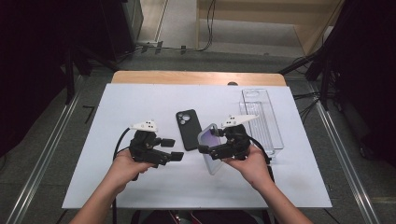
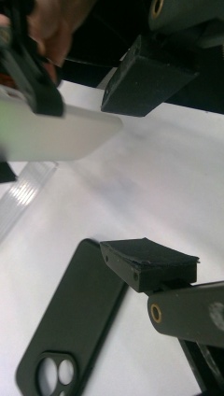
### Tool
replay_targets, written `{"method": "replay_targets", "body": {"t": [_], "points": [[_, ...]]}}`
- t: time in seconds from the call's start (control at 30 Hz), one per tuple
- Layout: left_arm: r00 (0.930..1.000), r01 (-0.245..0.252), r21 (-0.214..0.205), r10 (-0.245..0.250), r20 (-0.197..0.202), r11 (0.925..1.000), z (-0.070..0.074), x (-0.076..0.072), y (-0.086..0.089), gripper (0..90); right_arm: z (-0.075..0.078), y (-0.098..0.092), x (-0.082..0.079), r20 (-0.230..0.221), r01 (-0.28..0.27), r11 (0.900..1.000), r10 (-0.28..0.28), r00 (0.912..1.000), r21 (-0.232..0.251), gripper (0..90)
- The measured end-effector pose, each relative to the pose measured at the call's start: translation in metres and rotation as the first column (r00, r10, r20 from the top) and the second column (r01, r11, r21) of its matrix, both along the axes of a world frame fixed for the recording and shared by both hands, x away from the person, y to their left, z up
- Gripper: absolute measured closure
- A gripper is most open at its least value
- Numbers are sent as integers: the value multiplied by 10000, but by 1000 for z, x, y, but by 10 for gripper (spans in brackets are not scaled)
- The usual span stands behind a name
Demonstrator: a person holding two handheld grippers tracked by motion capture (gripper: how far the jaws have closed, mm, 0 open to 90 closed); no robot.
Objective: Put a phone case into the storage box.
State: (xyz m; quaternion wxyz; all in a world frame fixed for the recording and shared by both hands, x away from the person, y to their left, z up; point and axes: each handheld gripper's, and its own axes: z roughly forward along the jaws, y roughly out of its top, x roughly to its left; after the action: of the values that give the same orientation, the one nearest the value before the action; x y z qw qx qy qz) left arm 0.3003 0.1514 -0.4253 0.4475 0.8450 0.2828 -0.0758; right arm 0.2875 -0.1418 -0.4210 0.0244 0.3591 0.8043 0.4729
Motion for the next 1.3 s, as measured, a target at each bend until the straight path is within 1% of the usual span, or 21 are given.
{"method": "replay_targets", "body": {"t": [0.03,0.1,0.17,0.23,0.33,0.43,0.5,0.57,0.7,0.9,0.93,1.2,1.3], "points": [[10000,43,159,-44,24,9999,-2,-1,1,283,1,-1,0,17,-47,10000,47,10000,-8,154],[9998,129,323,-133,129,9994,-7,-2,3,283,3,-4,0,9,-152,9999,152,9999,-6,154],[9998,159,452,-165,144,9989,-11,-4,6,285,5,-6,1,8,-274,9996,274,9996,-22,154],[9998,197,434,-200,63,9989,-14,-5,8,285,8,-9,1,-24,-465,9989,465,9989,7,154],[9996,279,512,-284,87,9983,-18,-9,13,285,13,-12,0,203,-625,9980,625,9978,-8,154],[9996,277,435,-279,41,9987,-20,-11,16,285,16,-15,0,182,-694,9976,692,9974,68,154],[9996,274,474,-275,3,9985,-21,-13,18,285,19,-19,1,95,-764,9970,763,9970,95,154],[9998,188,432,-183,-116,9989,-22,-14,19,283,22,-22,1,88,-867,9961,865,9962,137,154],[9998,175,496,-169,-138,9986,-22,-17,22,283,29,-28,3,81,-954,9953,953,9954,178,154],[9998,100,302,-95,-154,9995,-22,-20,26,283,41,-40,5,169,-951,9952,947,9954,249,154],[9999,25,305,-20,-160,9995,-22,-21,26,283,43,-42,6,198,-962,9951,957,9952,246,154],[9998,-35,469,44,-196,9989,-25,-24,32,284,57,-58,12,341,-706,9966,692,9970,433,154],[9996,-192,507,202,-203,9985,-26,-25,34,284,60,-62,15,375,-552,9975,536,9979,438,154]]}}
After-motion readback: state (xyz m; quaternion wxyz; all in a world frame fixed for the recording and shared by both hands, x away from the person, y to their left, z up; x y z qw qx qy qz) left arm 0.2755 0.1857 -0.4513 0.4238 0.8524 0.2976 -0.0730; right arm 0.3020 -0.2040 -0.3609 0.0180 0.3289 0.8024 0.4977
